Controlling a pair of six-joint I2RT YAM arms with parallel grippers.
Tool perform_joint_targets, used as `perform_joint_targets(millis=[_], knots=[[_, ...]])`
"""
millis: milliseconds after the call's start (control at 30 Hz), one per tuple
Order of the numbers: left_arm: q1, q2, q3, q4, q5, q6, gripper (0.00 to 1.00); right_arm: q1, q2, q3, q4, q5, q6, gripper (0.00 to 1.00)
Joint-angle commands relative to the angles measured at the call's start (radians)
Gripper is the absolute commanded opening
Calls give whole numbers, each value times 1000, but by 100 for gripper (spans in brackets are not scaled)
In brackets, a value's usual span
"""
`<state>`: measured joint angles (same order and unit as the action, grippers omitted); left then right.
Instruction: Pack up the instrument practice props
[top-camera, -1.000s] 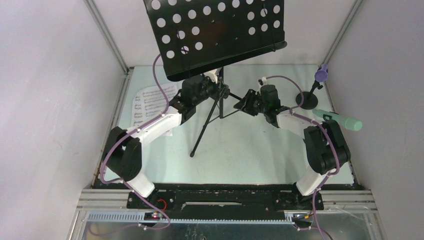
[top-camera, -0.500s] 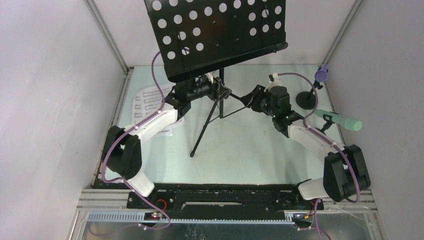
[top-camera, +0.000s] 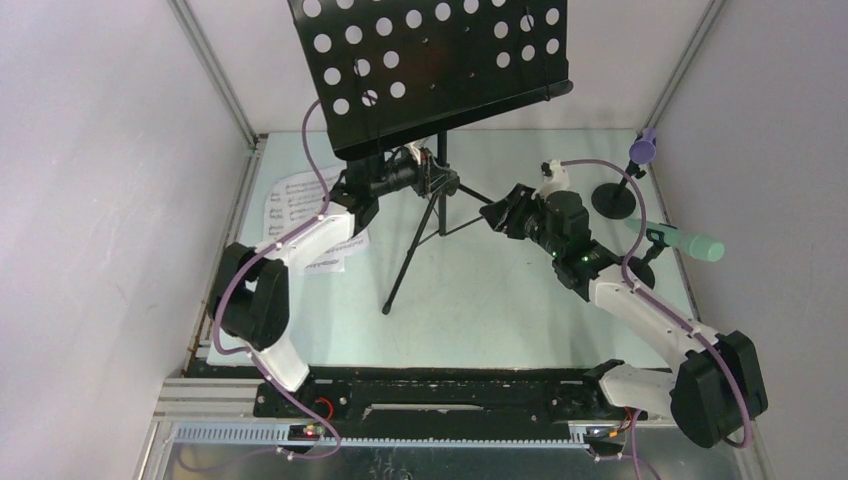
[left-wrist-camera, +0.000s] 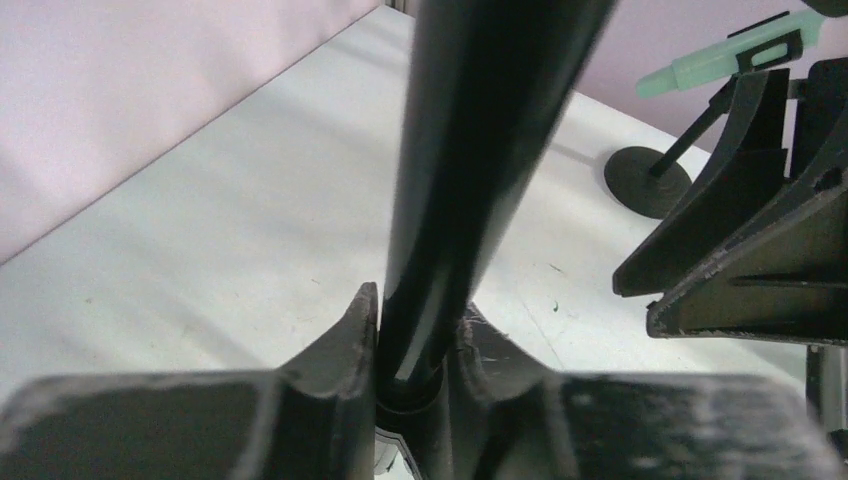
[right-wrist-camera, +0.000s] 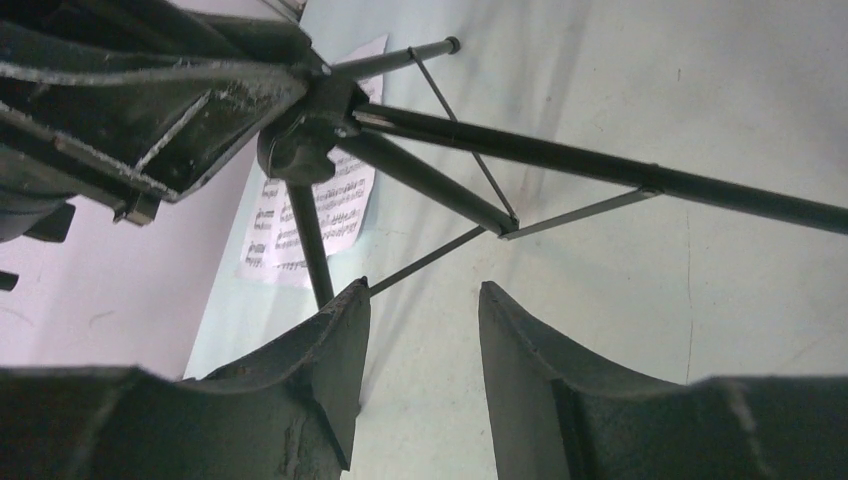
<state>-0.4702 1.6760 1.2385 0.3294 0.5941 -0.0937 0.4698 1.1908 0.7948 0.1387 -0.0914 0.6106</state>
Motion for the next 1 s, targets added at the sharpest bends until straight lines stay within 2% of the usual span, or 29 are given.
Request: perform_joint_targets(millis=[0,67,200,467,633,833,967], knots=[[1,6,24,52,56,-25,10,23,-60,-24,-9,38,-11,52],[1,-2,14,48,39,-30,1,28,-74,-34,-5,33,3,52],[-1,-46,-9,-26,-34,-36,0,41,-84,-45,14,9,67,52],[-37,-180,-167,-2,-219,-127,0,82,-54,-55,124,41,295,55],[-42,-201,-217,-8,-277,-140,0,103,2,-54,216,57,444,59],[-37,-165,-192,-60,-161,-64,0,137,94,-54,320,88,634,62],[-25,-141,-170,-107,-83,-19,0,160,137,-54,381,139,711,67]])
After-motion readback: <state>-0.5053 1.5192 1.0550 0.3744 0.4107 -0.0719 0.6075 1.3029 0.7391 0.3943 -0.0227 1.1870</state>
